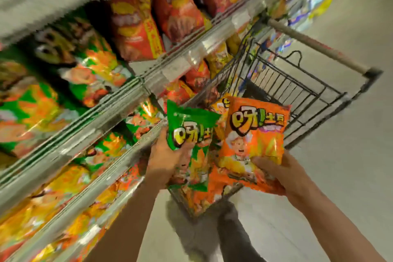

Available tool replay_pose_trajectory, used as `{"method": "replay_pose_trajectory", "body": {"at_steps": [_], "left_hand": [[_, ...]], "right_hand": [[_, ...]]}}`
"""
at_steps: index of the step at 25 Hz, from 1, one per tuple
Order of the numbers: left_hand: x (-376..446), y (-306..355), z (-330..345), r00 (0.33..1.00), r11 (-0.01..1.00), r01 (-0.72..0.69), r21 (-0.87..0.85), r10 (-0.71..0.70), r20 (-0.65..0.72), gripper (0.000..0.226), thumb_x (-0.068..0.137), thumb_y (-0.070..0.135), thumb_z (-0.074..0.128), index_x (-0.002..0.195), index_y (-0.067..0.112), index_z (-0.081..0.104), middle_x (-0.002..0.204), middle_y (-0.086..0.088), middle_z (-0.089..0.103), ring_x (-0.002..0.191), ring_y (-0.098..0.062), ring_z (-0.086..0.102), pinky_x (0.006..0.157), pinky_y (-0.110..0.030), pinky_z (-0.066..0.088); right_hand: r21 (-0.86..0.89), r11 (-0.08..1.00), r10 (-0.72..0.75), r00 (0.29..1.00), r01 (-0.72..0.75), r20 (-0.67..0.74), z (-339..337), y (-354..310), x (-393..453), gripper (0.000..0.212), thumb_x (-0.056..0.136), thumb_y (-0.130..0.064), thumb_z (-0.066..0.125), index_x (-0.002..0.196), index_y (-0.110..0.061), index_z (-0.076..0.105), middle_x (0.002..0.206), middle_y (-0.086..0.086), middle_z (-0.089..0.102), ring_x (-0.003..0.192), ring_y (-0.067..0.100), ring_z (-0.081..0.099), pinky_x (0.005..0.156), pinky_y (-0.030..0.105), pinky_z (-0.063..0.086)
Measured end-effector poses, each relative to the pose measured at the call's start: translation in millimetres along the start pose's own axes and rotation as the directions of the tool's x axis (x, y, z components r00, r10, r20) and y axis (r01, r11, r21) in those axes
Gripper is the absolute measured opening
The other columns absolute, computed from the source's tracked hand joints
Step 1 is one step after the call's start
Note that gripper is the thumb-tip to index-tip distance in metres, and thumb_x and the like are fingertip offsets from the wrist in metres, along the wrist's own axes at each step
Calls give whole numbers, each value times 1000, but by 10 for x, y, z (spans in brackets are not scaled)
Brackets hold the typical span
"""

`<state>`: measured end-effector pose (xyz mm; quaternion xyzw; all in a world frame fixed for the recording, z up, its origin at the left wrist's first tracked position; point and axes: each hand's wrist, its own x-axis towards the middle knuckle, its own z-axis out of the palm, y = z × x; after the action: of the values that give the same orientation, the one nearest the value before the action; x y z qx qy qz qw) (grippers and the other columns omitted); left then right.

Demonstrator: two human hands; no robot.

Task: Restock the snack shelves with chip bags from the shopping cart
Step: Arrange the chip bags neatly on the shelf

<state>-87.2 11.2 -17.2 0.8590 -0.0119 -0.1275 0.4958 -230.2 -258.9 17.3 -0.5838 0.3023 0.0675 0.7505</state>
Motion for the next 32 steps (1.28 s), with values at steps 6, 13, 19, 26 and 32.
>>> {"method": "replay_pose_trajectory", "body": {"at_steps": [6, 13, 19, 26, 32], "left_hand": [[-782, 552, -570, 984, 987, -77, -142, 52, -169, 59, 67, 64, 77, 118, 45, 55, 92, 45, 66, 84, 23, 60, 67, -1, 45], [-1703, 787, -867, 931, 981, -78, -178, 7, -365, 53, 71, 55, 82, 116, 42, 57, 93, 30, 72, 85, 15, 66, 68, -8, 48], [-2408, 888, -825, 888, 966, -86, -242, -36, -458, 67, 69, 53, 84, 126, 33, 56, 104, 13, 77, 88, -5, 75, 77, -29, 61], [-3217, 1054, -1065, 813, 957, -131, -258, -45, -581, 59, 74, 44, 83, 126, 28, 60, 106, 11, 77, 94, -9, 75, 85, -35, 61], [-3807, 1059, -1594, 744, 961, -197, -196, 16, -668, 68, 70, 57, 82, 129, 32, 58, 113, 11, 76, 101, -11, 74, 93, -47, 58]], "right_hand": [[-97, 984, -132, 980, 148, 149, -81, -196, -868, 52, 74, -17, 82, 123, -18, 65, 109, 9, 78, 95, 30, 76, 70, 31, 62], [-159, 967, -127, 921, 197, 368, -79, -410, -1116, 49, 78, -24, 84, 123, -24, 65, 112, 7, 77, 99, 30, 76, 75, 36, 63], [-243, 914, -163, 841, 326, 516, -86, -584, -1222, 41, 80, -27, 83, 119, -28, 68, 110, 2, 78, 102, 22, 75, 90, 43, 58], [-269, 847, -181, 726, 458, 664, 103, -800, -1583, 56, 70, -35, 88, 120, -28, 67, 110, -2, 78, 100, 19, 75, 86, 40, 56], [-258, 790, -195, 626, 557, 755, 524, -959, -2040, 60, 67, -43, 90, 121, -35, 65, 111, -9, 77, 99, 11, 74, 86, 37, 55]]}}
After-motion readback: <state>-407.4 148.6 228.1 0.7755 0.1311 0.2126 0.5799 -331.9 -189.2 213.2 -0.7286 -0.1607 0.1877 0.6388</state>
